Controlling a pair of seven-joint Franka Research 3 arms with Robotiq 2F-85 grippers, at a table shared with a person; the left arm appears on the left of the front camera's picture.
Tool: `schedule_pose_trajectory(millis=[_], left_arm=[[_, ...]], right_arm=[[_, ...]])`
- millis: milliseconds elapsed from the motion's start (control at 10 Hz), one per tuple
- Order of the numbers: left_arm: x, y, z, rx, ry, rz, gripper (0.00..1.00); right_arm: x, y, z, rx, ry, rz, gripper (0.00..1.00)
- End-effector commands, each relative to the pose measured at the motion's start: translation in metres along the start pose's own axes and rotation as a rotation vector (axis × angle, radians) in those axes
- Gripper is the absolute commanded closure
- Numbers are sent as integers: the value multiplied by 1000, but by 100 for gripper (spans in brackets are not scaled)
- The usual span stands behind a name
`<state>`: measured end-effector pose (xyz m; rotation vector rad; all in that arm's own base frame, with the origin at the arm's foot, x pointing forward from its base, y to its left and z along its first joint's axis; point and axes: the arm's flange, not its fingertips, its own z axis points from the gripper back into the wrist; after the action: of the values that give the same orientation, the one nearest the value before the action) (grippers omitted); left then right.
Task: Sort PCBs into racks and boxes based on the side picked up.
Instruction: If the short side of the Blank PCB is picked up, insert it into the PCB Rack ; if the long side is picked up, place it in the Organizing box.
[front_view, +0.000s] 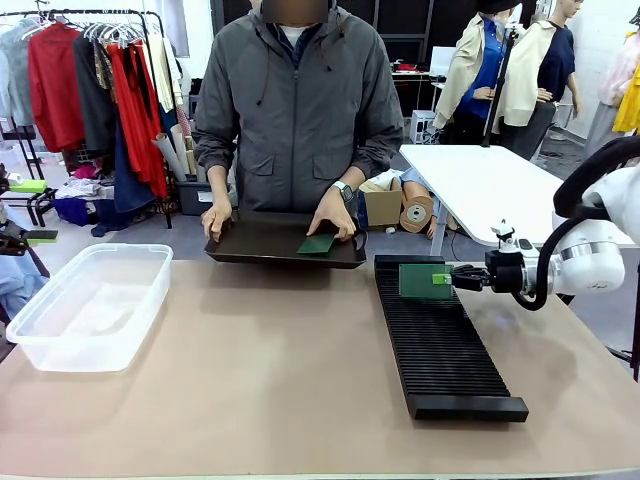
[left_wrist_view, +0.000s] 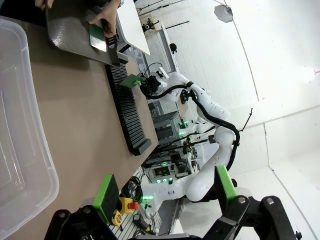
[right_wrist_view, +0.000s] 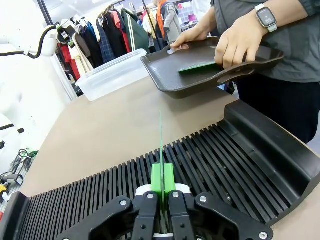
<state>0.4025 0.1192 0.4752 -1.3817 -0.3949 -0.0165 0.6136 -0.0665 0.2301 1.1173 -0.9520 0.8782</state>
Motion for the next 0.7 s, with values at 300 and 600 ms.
schedule_pose_trajectory(millis=[300,600], left_arm=[[-1,-1,0,-6,-1,5,0],[-1,-1,0,-6,-1,5,0]], right_arm=[[8,-22,-10,29,39,36,100],[2,-30,-11,54,43,20,100]])
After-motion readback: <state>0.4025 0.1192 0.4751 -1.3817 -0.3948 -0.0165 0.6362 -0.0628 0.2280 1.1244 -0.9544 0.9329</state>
